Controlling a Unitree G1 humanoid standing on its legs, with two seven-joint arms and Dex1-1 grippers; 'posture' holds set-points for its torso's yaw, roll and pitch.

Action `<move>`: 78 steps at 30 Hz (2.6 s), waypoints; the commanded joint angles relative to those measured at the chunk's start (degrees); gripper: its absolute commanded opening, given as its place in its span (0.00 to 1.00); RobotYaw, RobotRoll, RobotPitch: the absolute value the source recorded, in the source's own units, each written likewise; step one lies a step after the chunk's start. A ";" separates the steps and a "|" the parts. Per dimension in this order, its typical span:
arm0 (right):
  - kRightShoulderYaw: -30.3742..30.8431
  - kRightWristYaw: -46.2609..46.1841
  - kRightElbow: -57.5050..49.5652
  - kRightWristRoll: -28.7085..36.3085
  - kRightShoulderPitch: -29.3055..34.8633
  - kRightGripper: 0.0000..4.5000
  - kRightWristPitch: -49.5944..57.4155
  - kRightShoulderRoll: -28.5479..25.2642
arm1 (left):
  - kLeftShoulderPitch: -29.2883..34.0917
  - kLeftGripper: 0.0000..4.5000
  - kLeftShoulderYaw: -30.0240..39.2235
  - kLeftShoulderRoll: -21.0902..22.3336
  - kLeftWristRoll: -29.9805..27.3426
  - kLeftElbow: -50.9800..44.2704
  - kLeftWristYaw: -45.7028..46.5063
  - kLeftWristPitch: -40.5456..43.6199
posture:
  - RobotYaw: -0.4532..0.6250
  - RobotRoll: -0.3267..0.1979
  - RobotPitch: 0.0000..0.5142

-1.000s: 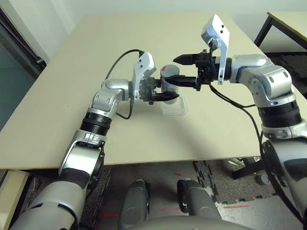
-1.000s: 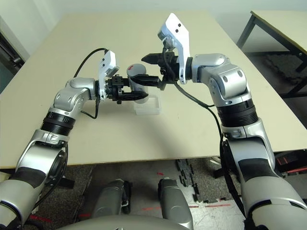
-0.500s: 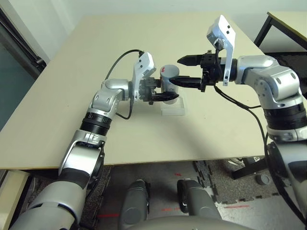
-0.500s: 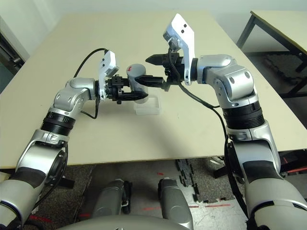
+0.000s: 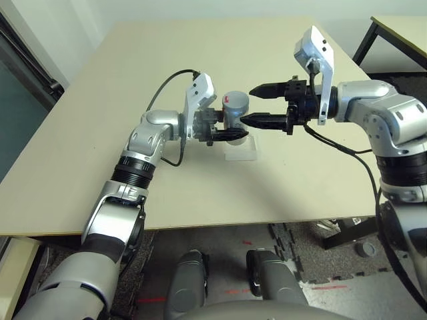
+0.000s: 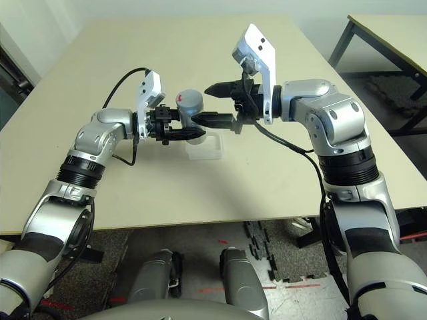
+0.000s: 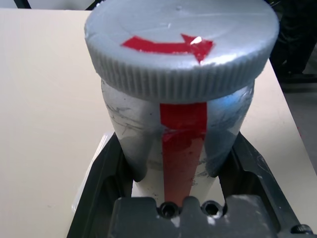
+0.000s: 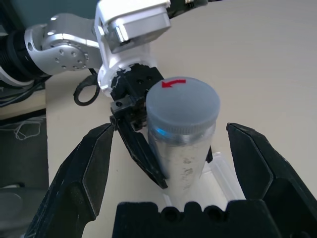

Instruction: Pour the medicine from the bottle into the box.

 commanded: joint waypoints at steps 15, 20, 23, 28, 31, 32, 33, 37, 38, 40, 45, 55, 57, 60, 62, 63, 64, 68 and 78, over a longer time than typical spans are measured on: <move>2.14 -2.60 6.94 -4.47 -4.35 1.00 -6.35 6.81 | -0.97 0.56 -0.32 -0.20 0.52 -0.75 -0.41 0.00 | 0.43 0.62 0.17; 3.24 -1.83 8.54 -5.85 -4.86 1.00 -7.91 7.61 | -1.07 0.56 -0.30 -0.30 0.51 -0.72 -0.36 -0.01 | 0.43 0.62 0.17; 3.62 -1.57 9.24 -6.69 -5.04 1.00 -8.69 7.91 | -1.08 0.56 -0.36 -0.40 0.54 -0.76 -0.30 0.01 | 0.43 0.62 0.18; 4.29 -0.95 9.96 -7.59 -5.20 0.86 -9.49 8.01 | -1.09 0.56 -0.34 -0.49 0.56 -0.68 -0.22 0.02 | 0.43 0.62 0.17; 4.63 -0.48 9.59 -7.62 -4.96 0.62 -9.39 7.95 | -1.00 0.56 -0.35 -0.49 0.56 -0.78 -0.19 0.12 | 0.43 0.62 0.18; 4.63 -0.40 9.53 -7.63 -4.94 0.58 -9.36 7.97 | -0.98 0.56 -0.36 -0.49 0.58 -0.78 -0.19 0.11 | 0.43 0.62 0.18; 4.59 -0.36 9.42 -7.61 -4.94 0.58 -9.32 8.01 | -0.91 0.56 -0.40 -0.46 0.62 -0.79 -0.19 0.09 | 0.43 0.62 0.18; 3.79 -0.67 9.02 -7.00 -5.84 0.58 -8.67 8.40 | -0.46 0.56 -0.54 -0.29 0.87 -0.61 -0.21 -0.03 | 0.43 0.62 0.18; 3.34 -0.96 8.94 -6.64 -6.18 0.58 -8.14 8.54 | -0.35 0.56 -0.59 -0.26 0.94 -0.57 -0.18 -0.05 | 0.43 0.62 0.17; 2.32 -1.72 9.12 -6.13 -7.00 0.58 -7.14 8.77 | -0.17 0.56 -0.79 -0.17 1.23 -0.47 -0.04 -0.14 | 0.43 0.62 0.17; -0.91 -5.81 13.25 -6.05 -10.55 0.58 -5.63 9.76 | 0.19 0.56 -1.42 0.12 2.59 0.38 0.38 -1.28 | 0.43 0.62 0.18; -6.52 -21.28 25.90 -11.13 -14.20 0.58 -12.45 12.94 | -1.21 0.56 0.97 -1.19 4.81 5.58 7.29 -4.61 | 0.44 0.62 0.18; -7.65 -25.71 29.13 -12.99 -14.54 0.58 -15.54 13.23 | -2.49 0.56 2.42 -1.78 5.37 8.55 11.00 -6.64 | 0.44 0.62 0.18; -9.13 -30.28 33.50 -14.46 -14.09 0.58 -19.14 13.53 | -5.30 0.56 5.47 -2.88 5.93 14.20 18.23 -10.22 | 0.45 0.62 0.19; -9.42 -31.82 35.60 -15.41 -12.97 0.58 -21.29 13.59 | -7.53 0.56 7.83 -3.35 6.13 18.75 23.58 -12.03 | 0.45 0.62 0.19; -9.56 -32.49 36.36 -15.80 -12.39 0.58 -22.26 13.67 | -8.48 0.56 8.76 -3.45 6.36 20.85 25.81 -12.96 | 0.45 0.62 0.18; -9.63 -32.91 36.93 -16.16 -11.76 0.58 -23.06 13.78 | -9.37 0.56 9.60 -3.52 6.56 22.90 27.72 -13.96 | 0.45 0.62 0.18; -10.16 -34.70 38.23 -16.93 -8.51 0.58 -25.04 14.70 | -12.46 0.56 12.12 -3.51 8.04 30.97 35.60 -18.81 | 0.46 0.62 0.18; -13.56 -42.95 47.42 -18.38 -1.92 0.58 -36.31 18.30 | -13.81 0.56 17.38 -5.39 8.25 42.88 49.84 -25.30 | 0.46 0.62 0.16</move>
